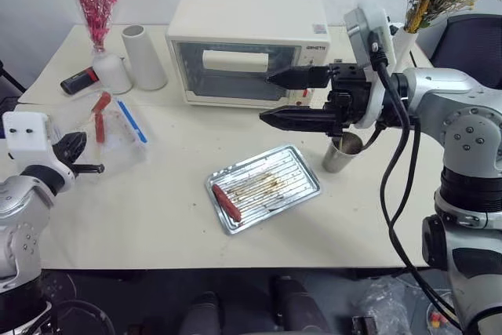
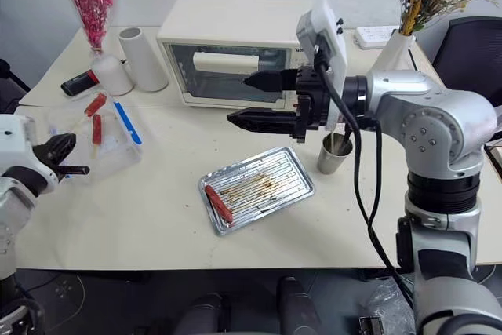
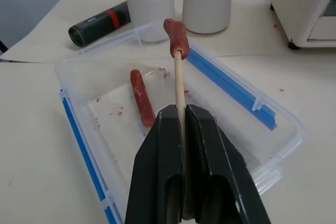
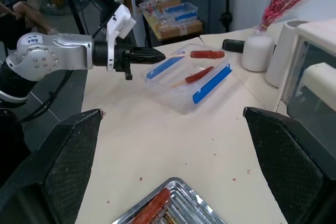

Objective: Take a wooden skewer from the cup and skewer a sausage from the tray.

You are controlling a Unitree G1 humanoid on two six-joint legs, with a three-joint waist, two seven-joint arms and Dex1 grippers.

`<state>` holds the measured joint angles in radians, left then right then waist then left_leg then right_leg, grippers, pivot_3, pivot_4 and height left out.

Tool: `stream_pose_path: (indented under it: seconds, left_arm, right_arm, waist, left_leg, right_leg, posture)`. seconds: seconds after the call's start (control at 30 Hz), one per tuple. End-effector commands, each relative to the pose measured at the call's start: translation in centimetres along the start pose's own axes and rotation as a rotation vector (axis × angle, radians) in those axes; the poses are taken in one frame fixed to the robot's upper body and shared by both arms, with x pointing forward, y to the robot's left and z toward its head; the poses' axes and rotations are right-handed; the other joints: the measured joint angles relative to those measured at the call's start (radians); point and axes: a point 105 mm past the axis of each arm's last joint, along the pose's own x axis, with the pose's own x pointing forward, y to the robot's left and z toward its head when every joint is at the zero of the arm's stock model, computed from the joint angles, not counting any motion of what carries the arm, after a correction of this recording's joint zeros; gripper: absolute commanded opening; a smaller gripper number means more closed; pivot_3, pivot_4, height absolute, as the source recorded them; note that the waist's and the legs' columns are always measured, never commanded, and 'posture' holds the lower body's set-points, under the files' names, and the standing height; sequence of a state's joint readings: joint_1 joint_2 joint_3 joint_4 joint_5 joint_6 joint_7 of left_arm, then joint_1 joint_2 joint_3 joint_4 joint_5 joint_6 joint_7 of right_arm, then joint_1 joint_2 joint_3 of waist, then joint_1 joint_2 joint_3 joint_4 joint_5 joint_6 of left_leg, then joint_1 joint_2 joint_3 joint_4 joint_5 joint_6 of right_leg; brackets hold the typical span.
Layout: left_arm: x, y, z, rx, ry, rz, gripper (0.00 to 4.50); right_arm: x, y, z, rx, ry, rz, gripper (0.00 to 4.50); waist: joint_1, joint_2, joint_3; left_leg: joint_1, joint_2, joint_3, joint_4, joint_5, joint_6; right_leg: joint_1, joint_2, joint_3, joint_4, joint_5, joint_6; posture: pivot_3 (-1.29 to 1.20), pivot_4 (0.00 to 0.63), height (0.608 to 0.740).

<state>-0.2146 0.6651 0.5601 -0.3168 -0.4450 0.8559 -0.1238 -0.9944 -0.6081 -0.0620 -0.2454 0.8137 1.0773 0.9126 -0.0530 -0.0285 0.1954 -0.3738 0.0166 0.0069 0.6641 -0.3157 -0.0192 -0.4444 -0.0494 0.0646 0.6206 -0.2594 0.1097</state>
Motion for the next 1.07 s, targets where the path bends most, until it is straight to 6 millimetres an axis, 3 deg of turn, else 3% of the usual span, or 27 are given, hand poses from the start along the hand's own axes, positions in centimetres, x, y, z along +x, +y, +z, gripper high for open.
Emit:
stream_pose_path:
  seconds: [0.03, 0.2, 0.33, 0.47, 0.67, 0.7, 0.77, 0.9, 1.07]
  left_arm:
    - [0.2, 0.8, 1.1, 0.033, -0.042, 0.036, 1.10]
    - [0.0, 1.0, 1.8, 0.049, -0.060, 0.047, 2.59]
    - [-2.3, 1.4, 3.4, 0.059, -0.093, -0.017, 3.74]
    - [-6.6, 2.1, 5.0, 0.086, -0.102, -0.187, 3.74]
    - [-13.9, 5.3, 3.6, 0.147, 0.054, -0.391, 3.74]
    - [-14.7, 6.0, 3.4, 0.168, 0.086, -0.396, 3.74]
    - [-15.7, 7.2, 3.0, 0.185, 0.138, -0.386, 3.74]
    - [-17.0, 8.0, 3.1, 0.212, 0.167, -0.410, 3.74]
    - [-16.4, 7.4, 3.7, 0.228, 0.126, -0.442, 3.74]
  right_arm:
    - [-0.5, 0.3, 1.4, -0.069, -0.030, -0.003, 4.50]
    - [-1.1, -0.3, 1.1, -0.092, -0.010, -0.042, 4.50]
    - [-2.7, -1.2, 0.3, -0.109, 0.046, -0.093, 4.50]
    - [-6.6, -1.7, -1.4, -0.153, 0.169, -0.106, 4.50]
    - [-13.6, -3.5, -2.9, -0.222, 0.346, -0.174, 4.50]
    - [-14.8, -3.6, -3.1, -0.210, 0.372, -0.174, 4.50]
    - [-16.5, -3.8, -3.3, -0.177, 0.397, -0.184, 4.50]
    - [-18.9, -4.7, -4.1, -0.138, 0.437, -0.228, 4.50]
    - [-19.4, -5.2, -4.8, -0.120, 0.438, -0.234, 4.50]
  waist:
    - [-0.001, 0.000, 0.000]
    - [0.000, 0.000, 0.000]
    - [-0.001, -0.001, 0.000]
    - [0.001, -0.002, 0.000]
    - [-0.004, -0.001, 0.000]
    - [-0.003, -0.001, 0.000]
    - [-0.003, -0.001, 0.001]
    - [-0.004, -0.001, 0.001]
    - [-0.007, 0.000, 0.001]
  left_leg:
    - [0.000, 0.000, 0.000, 0.000, 0.000, 0.000]
    - [0.000, 0.003, -0.001, -0.001, 0.000, 0.000]
    - [0.000, 0.002, 0.000, -0.001, 0.000, 0.000]
    - [-0.002, 0.001, 0.000, -0.002, -0.001, 0.000]
    - [0.001, -0.001, 0.007, -0.004, -0.003, 0.001]
    - [0.001, -0.002, 0.008, -0.005, -0.003, 0.001]
    - [0.002, -0.002, 0.010, -0.005, -0.003, 0.001]
    - [0.004, -0.001, 0.016, -0.004, -0.003, 0.001]
    - [0.004, 0.001, 0.018, -0.004, -0.003, 0.001]
  right_leg:
    - [0.000, 0.000, 0.000, 0.000, 0.000, 0.000]
    - [0.000, -0.007, -0.002, 0.000, 0.000, 0.000]
    - [0.000, -0.012, -0.005, 0.000, 0.000, 0.000]
    - [0.000, -0.013, -0.007, -0.005, 0.000, 0.000]
    - [0.000, -0.012, -0.009, -0.010, -0.001, -0.002]
    - [0.000, -0.011, -0.009, -0.011, -0.005, -0.009]
    - [0.000, -0.011, -0.009, -0.011, -0.010, -0.018]
    - [0.001, -0.011, -0.010, -0.010, -0.010, -0.018]
    - [0.001, -0.011, -0.007, -0.009, -0.010, -0.018]
  posture:
    - [0.00, 0.150, 0.740]
    - [0.00, 0.150, 0.740]
    - [0.00, 0.150, 0.740]
    - [0.00, 0.150, 0.740]
    - [0.00, 0.150, 0.740]
    - [0.00, 0.150, 0.740]
    - [0.00, 0.150, 0.740]
    - [0.00, 0.150, 0.740]
    - [0.00, 0.150, 0.740]
